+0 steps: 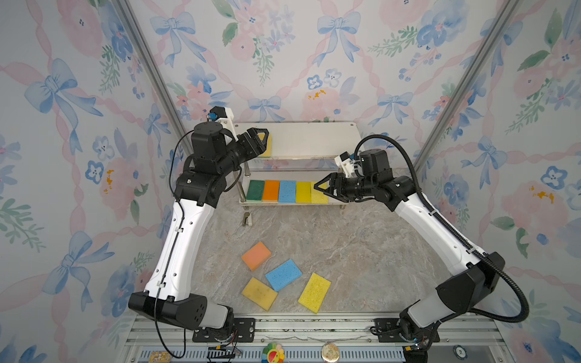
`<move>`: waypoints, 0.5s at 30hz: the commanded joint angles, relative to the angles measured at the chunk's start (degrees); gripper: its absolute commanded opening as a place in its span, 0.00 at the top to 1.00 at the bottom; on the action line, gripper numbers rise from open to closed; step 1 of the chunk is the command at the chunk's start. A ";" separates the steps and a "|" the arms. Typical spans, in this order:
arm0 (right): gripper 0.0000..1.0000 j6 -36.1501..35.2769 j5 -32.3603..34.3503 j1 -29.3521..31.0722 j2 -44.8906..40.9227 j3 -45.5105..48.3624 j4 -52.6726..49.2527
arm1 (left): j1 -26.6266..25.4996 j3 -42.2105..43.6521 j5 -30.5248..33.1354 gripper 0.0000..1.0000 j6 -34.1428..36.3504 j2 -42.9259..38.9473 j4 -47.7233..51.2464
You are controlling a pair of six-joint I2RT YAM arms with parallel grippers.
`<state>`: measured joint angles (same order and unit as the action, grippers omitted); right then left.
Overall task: Place and organize the cleaning sponges onto the shelf
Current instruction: 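Release the sponge with the right gripper while the left gripper reaches the top shelf, then grip the scrub sponge with the left gripper and slide it along the top shelf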
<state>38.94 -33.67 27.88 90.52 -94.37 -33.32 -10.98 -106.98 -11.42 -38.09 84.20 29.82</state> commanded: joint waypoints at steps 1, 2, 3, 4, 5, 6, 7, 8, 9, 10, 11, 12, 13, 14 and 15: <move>0.33 -0.66 -3.24 -0.28 -2.73 1.62 3.06 | 1.74 -3.20 2.28 0.29 2.95 3.69 6.81; 0.33 -0.70 -3.25 -0.29 -3.17 2.08 3.18 | 2.03 -3.74 1.86 0.30 2.93 4.77 6.82; 0.33 -0.86 -3.39 -0.26 -3.62 2.62 3.30 | 2.34 -4.77 1.05 0.31 3.19 6.17 6.82; 0.33 -1.20 -3.37 -0.28 -4.06 3.29 3.23 | 2.54 -5.92 0.70 0.31 3.53 7.50 6.82; 0.33 -1.45 -3.21 -0.29 -4.41 3.83 3.16 | 2.75 -6.68 0.78 0.32 3.62 8.46 6.82; 0.33 -1.30 -3.03 -0.45 -4.71 4.29 2.81 | 3.22 -7.58 0.57 0.34 3.33 9.41 7.14; 0.33 -0.95 -2.97 -0.62 -5.10 4.79 2.89 | 3.73 -8.54 0.17 0.37 3.03 10.45 7.69; 0.33 -0.86 -3.00 -0.71 -5.43 5.21 3.18 | 3.95 -9.27 -0.09 0.39 2.94 11.27 8.20; 0.33 -1.03 -2.95 -0.79 -5.82 5.77 3.37 | 4.08 -9.93 -0.09 0.41 3.02 11.97 8.91; 0.33 -1.28 -2.90 -0.95 -6.04 6.12 3.18 | 4.15 -10.38 -0.26 0.43 3.18 12.62 9.42; 0.33 -1.53 -2.89 -1.12 -6.06 6.34 3.01 | 4.13 -10.51 -0.27 0.44 3.33 13.08 9.76; 0.33 -1.63 -2.89 -1.39 -6.19 6.62 2.66 | 4.13 -10.61 -0.19 0.45 3.32 13.32 9.89; 0.33 -1.74 -2.89 -1.52 -6.38 6.93 2.59 | 4.12 -10.70 -0.18 0.47 3.14 13.68 10.07; 0.33 -1.69 -2.89 -1.67 -6.56 7.32 2.72 | 4.13 -10.94 -0.35 0.48 3.04 14.04 10.14; 0.33 -1.68 -2.73 -1.81 -6.88 7.49 2.89 | 4.14 -11.38 -0.57 0.48 3.06 14.55 10.43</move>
<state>38.26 -35.79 26.74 85.01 -87.94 -30.87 -7.09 -116.57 -10.96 -35.97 97.47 38.26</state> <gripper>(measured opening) 0.669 0.519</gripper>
